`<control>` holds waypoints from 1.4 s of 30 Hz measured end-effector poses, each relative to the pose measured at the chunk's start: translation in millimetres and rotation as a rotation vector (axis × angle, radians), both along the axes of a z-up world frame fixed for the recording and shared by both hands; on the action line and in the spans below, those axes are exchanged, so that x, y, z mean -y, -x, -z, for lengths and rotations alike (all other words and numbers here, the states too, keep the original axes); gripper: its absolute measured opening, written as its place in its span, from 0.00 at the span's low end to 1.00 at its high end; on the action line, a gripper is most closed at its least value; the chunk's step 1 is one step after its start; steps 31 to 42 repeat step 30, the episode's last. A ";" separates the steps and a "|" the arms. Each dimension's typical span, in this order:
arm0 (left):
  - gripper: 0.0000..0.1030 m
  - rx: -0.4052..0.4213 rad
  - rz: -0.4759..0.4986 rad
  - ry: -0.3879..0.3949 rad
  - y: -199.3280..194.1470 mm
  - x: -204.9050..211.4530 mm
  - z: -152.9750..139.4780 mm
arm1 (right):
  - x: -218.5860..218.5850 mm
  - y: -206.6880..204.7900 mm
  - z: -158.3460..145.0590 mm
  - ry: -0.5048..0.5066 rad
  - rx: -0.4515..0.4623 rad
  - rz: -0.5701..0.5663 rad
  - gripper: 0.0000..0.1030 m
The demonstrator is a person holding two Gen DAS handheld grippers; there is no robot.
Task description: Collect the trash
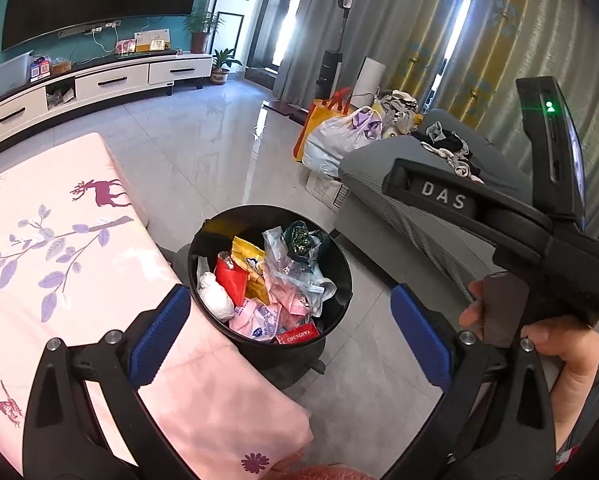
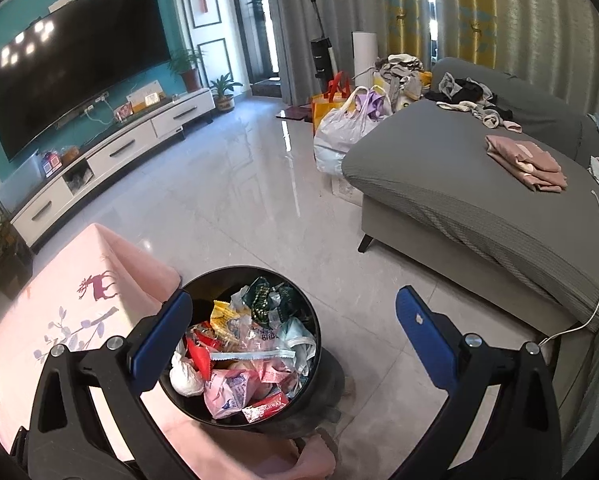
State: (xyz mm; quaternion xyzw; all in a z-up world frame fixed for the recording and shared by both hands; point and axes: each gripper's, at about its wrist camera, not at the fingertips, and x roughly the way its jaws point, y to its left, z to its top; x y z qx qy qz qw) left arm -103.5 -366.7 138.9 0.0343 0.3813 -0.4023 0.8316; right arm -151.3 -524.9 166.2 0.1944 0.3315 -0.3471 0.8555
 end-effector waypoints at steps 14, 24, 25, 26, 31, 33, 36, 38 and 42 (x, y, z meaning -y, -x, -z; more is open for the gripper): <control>0.97 0.017 -0.016 -0.001 1.1 -4.5 -2.2 | 2.6 -1.3 4.6 0.000 -0.037 0.017 0.97; 0.97 0.000 -0.026 0.017 -1.8 -7.0 -1.3 | 1.7 -1.3 7.0 0.002 -0.044 0.023 0.97; 0.97 -0.008 -0.027 0.024 -2.6 -7.7 -1.3 | 1.6 -1.1 7.0 0.003 -0.046 0.024 0.97; 0.97 -0.015 -0.029 0.027 -3.2 -8.4 -1.1 | 1.8 -0.7 7.8 0.004 -0.046 0.024 0.97; 0.97 -0.029 -0.042 0.037 -5.4 -11.7 -1.2 | 1.7 -0.8 7.8 0.005 -0.046 0.024 0.97; 0.97 -0.029 -0.042 0.037 -5.4 -11.7 -1.2 | 1.7 -0.8 7.8 0.005 -0.046 0.024 0.97; 0.97 -0.029 -0.042 0.037 -5.4 -11.7 -1.2 | 1.7 -0.8 7.8 0.005 -0.046 0.024 0.97; 0.97 -0.029 -0.042 0.037 -5.4 -11.7 -1.2 | 1.7 -0.8 7.8 0.005 -0.046 0.024 0.97; 0.97 -0.029 -0.042 0.037 -5.4 -11.7 -1.2 | 1.7 -0.8 7.8 0.005 -0.046 0.024 0.97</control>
